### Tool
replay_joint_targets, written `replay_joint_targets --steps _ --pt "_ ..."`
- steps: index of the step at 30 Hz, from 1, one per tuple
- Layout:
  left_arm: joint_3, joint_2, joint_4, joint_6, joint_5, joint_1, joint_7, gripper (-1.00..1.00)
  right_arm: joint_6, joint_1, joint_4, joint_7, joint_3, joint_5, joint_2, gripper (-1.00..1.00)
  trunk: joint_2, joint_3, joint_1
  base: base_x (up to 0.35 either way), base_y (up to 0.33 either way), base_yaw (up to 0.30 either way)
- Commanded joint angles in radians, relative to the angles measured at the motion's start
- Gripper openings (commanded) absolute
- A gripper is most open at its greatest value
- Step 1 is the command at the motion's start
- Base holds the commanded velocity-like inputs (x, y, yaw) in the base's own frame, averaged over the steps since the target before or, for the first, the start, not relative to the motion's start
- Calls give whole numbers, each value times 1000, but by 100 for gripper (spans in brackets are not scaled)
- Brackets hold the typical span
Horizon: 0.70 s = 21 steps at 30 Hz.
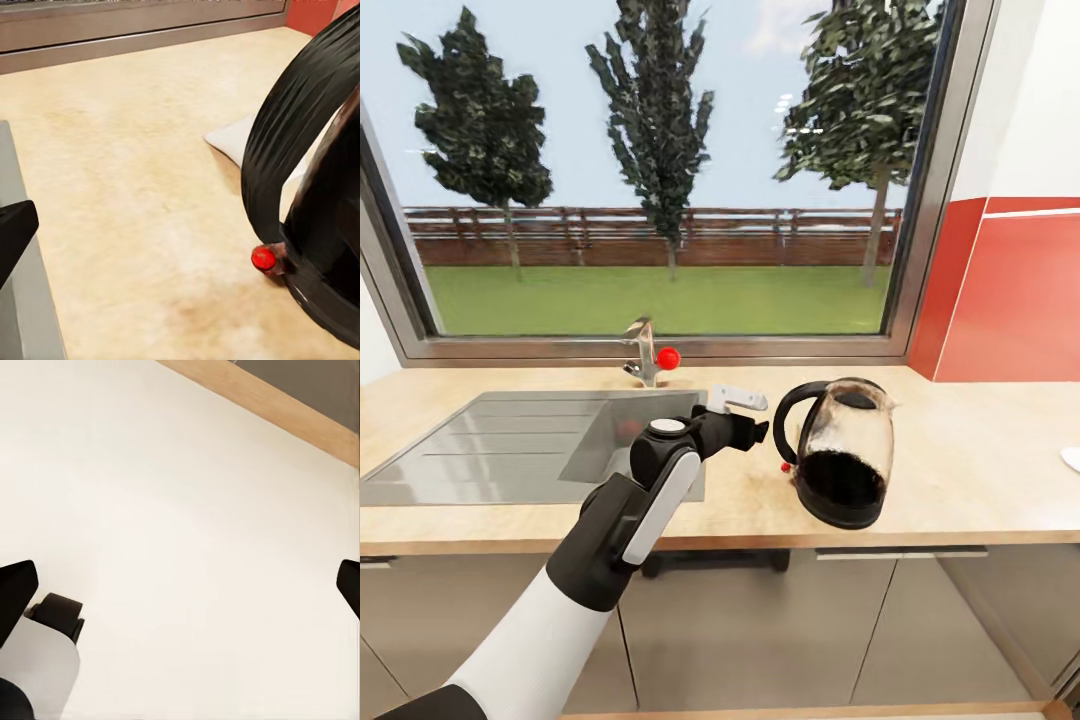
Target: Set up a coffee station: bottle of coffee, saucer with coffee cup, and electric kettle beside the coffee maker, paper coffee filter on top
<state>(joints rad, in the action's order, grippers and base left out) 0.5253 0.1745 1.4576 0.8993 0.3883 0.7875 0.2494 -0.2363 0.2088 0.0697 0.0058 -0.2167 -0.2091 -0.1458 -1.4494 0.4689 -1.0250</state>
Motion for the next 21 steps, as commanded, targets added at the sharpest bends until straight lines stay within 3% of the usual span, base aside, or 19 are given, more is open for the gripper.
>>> replay_joint_targets --steps 1,15,21 --pt "1 0 1 3 11 1 10 100 -3 1 -3 1 3 -8 -2 100 -1 1 0 2 0 0" --pt "27 0 0 0 12 1 10 100 -5 1 -7 0 3 -7 -6 100 -1 1 0 2 -81 0" --pt "27 0 -1 0 12 1 10 100 -5 0 -7 0 3 -7 -6 100 -1 1 0 231 13 0"
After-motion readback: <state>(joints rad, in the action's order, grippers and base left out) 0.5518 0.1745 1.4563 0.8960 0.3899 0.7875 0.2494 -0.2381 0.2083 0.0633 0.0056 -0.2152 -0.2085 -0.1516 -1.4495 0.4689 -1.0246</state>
